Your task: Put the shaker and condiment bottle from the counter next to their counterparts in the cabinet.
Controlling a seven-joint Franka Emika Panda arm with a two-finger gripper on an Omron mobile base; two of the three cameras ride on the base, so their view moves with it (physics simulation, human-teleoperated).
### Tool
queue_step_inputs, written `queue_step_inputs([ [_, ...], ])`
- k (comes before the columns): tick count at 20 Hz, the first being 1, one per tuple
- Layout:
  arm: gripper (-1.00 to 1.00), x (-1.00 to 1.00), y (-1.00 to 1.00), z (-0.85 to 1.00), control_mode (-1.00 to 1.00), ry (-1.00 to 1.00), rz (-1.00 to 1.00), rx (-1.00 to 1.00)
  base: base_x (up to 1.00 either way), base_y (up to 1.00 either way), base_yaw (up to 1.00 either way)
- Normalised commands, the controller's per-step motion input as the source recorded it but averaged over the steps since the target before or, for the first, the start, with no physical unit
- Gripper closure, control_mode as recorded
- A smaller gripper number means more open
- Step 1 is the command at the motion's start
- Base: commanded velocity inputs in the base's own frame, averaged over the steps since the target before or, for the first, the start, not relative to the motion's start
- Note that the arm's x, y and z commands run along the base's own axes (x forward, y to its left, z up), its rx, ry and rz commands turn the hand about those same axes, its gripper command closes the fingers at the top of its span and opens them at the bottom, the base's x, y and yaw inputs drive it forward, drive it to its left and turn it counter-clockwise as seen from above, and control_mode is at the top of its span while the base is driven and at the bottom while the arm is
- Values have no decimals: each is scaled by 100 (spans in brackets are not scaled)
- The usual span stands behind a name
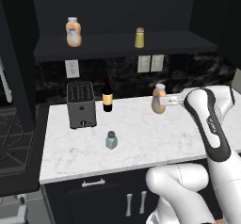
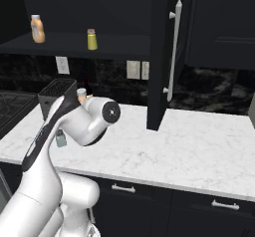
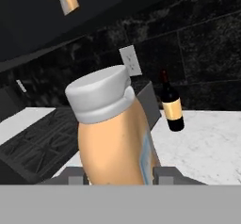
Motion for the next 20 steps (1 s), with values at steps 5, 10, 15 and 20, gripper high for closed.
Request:
queue_step_inputs([
  [5,100,-41,33,68,-100,0,0,8,0,0,0],
  [10,100,-16,37,60,-100,0,0,6,0,0,0],
  [15,100,-1,40,49,-100,0,0,5,0,0,0],
  [20,100,0,51,79,-100,-1,0,0,0,0,0],
])
